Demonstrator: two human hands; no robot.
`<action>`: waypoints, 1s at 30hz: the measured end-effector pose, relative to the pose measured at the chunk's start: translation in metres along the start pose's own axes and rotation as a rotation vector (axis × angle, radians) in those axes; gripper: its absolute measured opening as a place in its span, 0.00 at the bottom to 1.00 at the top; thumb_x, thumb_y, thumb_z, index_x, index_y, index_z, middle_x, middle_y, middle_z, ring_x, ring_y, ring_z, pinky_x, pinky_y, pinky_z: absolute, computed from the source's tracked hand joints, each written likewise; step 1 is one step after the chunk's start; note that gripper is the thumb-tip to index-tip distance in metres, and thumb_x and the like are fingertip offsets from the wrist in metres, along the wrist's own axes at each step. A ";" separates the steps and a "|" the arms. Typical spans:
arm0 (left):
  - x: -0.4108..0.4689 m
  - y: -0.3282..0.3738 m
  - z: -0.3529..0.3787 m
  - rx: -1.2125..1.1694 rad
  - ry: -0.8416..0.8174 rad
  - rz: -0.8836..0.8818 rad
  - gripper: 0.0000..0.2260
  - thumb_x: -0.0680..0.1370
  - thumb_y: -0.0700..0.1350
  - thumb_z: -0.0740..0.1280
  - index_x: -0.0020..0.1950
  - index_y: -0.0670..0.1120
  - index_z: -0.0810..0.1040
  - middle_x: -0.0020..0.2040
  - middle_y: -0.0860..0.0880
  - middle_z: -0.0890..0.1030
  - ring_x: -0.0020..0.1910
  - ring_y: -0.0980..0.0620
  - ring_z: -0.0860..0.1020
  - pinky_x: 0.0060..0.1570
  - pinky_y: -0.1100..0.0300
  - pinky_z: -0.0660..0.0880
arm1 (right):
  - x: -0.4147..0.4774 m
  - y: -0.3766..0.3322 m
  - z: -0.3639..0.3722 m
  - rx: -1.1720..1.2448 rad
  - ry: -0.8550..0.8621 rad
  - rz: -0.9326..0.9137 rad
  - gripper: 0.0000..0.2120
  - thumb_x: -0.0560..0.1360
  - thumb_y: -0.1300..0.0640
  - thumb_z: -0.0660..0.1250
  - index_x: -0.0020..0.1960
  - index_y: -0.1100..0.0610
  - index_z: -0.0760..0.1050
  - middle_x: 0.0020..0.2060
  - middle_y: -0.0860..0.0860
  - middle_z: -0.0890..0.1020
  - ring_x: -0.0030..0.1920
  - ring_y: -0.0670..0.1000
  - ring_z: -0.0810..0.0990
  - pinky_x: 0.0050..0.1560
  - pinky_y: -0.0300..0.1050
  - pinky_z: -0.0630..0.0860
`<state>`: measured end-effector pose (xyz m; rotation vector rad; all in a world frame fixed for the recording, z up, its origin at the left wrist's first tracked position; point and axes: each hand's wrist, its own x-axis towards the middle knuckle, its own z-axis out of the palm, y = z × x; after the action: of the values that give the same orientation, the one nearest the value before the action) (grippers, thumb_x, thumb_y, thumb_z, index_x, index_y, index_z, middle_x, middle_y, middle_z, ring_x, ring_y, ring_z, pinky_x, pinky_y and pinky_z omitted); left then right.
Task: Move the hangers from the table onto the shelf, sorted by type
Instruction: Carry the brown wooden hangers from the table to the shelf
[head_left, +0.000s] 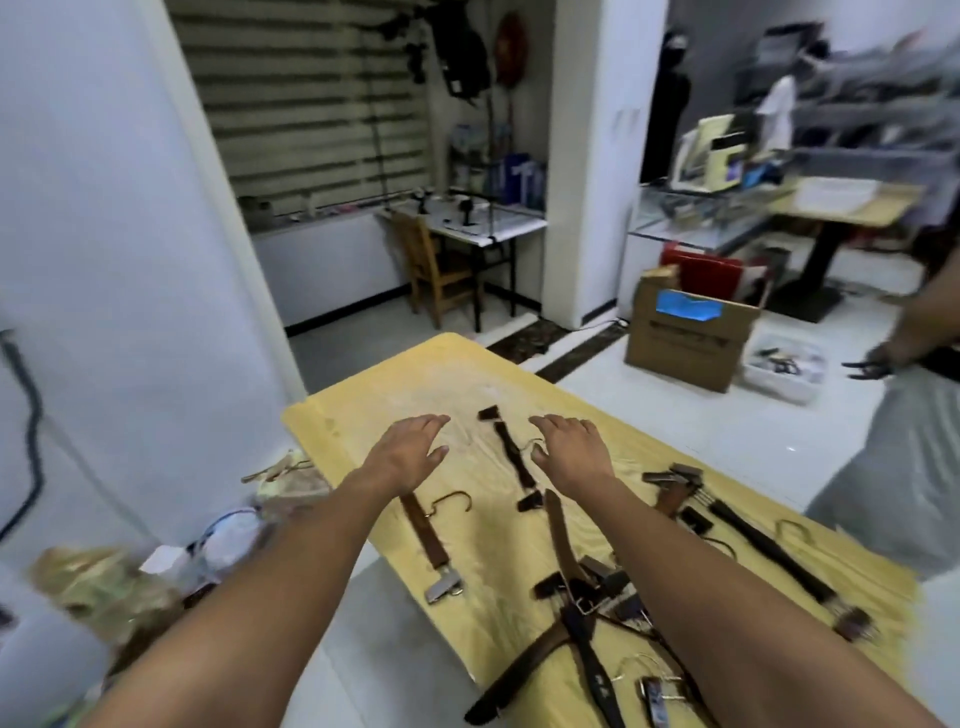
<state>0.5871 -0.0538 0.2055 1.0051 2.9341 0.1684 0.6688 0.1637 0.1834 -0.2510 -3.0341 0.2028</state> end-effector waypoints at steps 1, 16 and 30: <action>0.009 0.006 0.005 -0.009 -0.017 0.027 0.23 0.82 0.51 0.55 0.76 0.48 0.56 0.75 0.48 0.63 0.73 0.48 0.61 0.72 0.56 0.57 | -0.003 0.010 0.001 0.001 -0.009 0.038 0.23 0.80 0.51 0.55 0.74 0.51 0.60 0.71 0.52 0.68 0.70 0.54 0.66 0.71 0.51 0.58; 0.080 0.055 0.077 -0.065 -0.231 0.318 0.23 0.82 0.49 0.56 0.76 0.49 0.57 0.74 0.48 0.64 0.73 0.47 0.61 0.72 0.56 0.57 | -0.048 0.077 0.045 -0.044 -0.106 0.414 0.23 0.80 0.57 0.53 0.75 0.52 0.58 0.72 0.53 0.66 0.71 0.55 0.63 0.72 0.51 0.56; 0.088 0.099 0.184 0.085 -0.445 0.574 0.20 0.83 0.47 0.53 0.75 0.47 0.59 0.73 0.47 0.65 0.72 0.46 0.61 0.71 0.57 0.57 | -0.095 0.070 0.135 0.050 -0.301 0.378 0.20 0.80 0.48 0.58 0.69 0.54 0.66 0.66 0.54 0.70 0.66 0.57 0.66 0.66 0.51 0.61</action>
<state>0.5908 0.0943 0.0338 1.6269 2.2148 -0.1511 0.7599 0.1994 0.0330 -0.8638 -3.2370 0.3721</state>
